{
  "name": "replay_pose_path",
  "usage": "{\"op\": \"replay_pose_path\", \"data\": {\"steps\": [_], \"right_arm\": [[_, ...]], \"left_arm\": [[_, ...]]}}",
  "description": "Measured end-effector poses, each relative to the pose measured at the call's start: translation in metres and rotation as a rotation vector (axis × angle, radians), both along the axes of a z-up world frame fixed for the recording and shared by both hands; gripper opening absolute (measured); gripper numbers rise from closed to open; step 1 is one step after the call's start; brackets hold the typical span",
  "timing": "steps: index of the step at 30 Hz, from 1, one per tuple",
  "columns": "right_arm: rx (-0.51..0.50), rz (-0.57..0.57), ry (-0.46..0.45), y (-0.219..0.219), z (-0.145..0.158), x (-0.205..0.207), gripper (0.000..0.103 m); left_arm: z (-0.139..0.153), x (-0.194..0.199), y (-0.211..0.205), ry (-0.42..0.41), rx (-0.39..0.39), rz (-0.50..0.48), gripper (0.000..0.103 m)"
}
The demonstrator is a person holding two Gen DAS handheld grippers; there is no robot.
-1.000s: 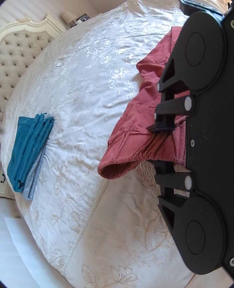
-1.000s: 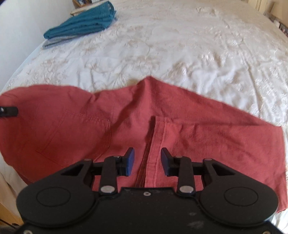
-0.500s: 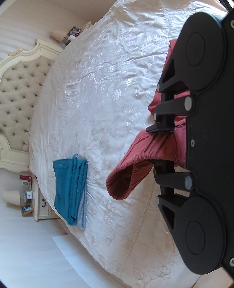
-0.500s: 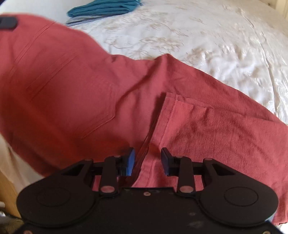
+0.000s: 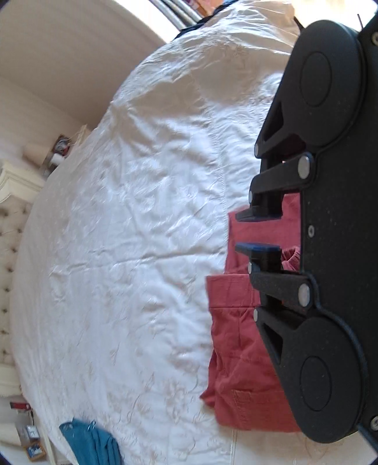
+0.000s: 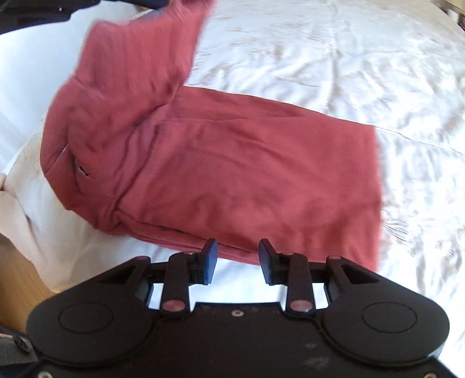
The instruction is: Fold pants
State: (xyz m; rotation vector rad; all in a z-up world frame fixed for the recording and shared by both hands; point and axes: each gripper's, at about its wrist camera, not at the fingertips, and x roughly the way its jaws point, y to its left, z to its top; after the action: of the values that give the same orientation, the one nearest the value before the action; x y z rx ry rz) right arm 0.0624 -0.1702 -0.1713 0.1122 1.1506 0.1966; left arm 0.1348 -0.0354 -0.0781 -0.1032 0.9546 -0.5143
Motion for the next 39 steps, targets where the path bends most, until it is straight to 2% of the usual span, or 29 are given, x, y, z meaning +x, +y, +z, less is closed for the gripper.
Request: {"op": "replay_pose_path", "data": {"steps": [2,5,7,10,12,14,16,18,19,21,23,24,27,28,31,32,34,35,37,39], "right_arm": [[-0.014,-0.031,0.011,-0.022,0.000,-0.003,0.034],[-0.023,-0.046,-0.016,-0.046,0.009,-0.006,0.034],[0.002,-0.047,-0.059,-0.055,0.017,-0.001,0.037],[0.069,-0.049,-0.114,-0.061,0.024,0.017,0.052],[0.116,-0.040,-0.115,-0.059,0.023,0.036,0.053],[0.152,-0.027,-0.093,-0.053,0.015,0.054,0.053],[0.168,-0.025,-0.063,-0.042,0.005,0.072,0.053],[0.171,-0.037,-0.030,-0.038,-0.007,0.085,0.054],[0.170,-0.044,-0.011,-0.036,-0.012,0.090,0.054],[0.160,-0.060,0.020,-0.026,-0.025,0.103,0.054],[0.164,-0.065,0.049,-0.024,-0.036,0.109,0.056],[0.172,-0.063,0.070,-0.022,-0.044,0.113,0.058],[0.206,-0.063,0.085,-0.018,-0.054,0.115,0.073],[0.217,-0.063,0.089,-0.016,-0.056,0.116,0.074],[0.227,-0.038,0.110,-0.005,-0.057,0.117,0.055],[0.212,-0.021,0.104,-0.003,-0.054,0.116,0.031],[0.222,-0.028,0.105,-0.006,-0.045,0.117,0.018],[0.263,-0.048,0.106,-0.013,-0.039,0.116,0.013],[0.340,-0.088,0.095,-0.026,-0.022,0.113,0.011],[0.374,-0.096,0.059,-0.033,0.000,0.112,0.010]], "left_arm": [[-0.004,-0.010,-0.009,-0.001,0.047,-0.023,0.021],[-0.005,-0.021,0.012,-0.025,0.093,0.020,0.028],[-0.012,-0.020,0.032,-0.022,0.156,0.089,0.028],[-0.030,-0.013,0.070,0.006,0.256,0.218,0.028],[-0.043,-0.006,0.098,0.021,0.280,0.315,0.028],[-0.057,0.002,0.115,0.054,0.285,0.372,0.027],[-0.081,0.010,0.125,0.122,0.286,0.372,0.028],[-0.110,0.017,0.122,0.183,0.351,0.312,0.028],[-0.123,0.017,0.119,0.186,0.393,0.259,0.028],[-0.133,0.014,0.112,0.138,0.444,0.181,0.028],[-0.130,0.014,0.110,0.125,0.451,0.155,0.028],[-0.125,0.014,0.114,0.129,0.430,0.159,0.028],[-0.101,0.006,0.134,0.111,0.326,0.216,0.028],[-0.092,-0.002,0.141,0.093,0.306,0.235,0.028],[-0.070,-0.032,0.148,0.039,0.286,0.211,0.028],[-0.065,-0.041,0.147,0.027,0.279,0.186,0.028],[-0.059,-0.063,0.139,0.011,0.261,0.123,0.028],[-0.057,-0.072,0.133,0.004,0.251,0.095,0.028],[-0.056,-0.085,0.117,-0.018,0.236,0.052,0.028],[-0.057,-0.093,0.100,-0.038,0.211,0.013,0.029]]}}
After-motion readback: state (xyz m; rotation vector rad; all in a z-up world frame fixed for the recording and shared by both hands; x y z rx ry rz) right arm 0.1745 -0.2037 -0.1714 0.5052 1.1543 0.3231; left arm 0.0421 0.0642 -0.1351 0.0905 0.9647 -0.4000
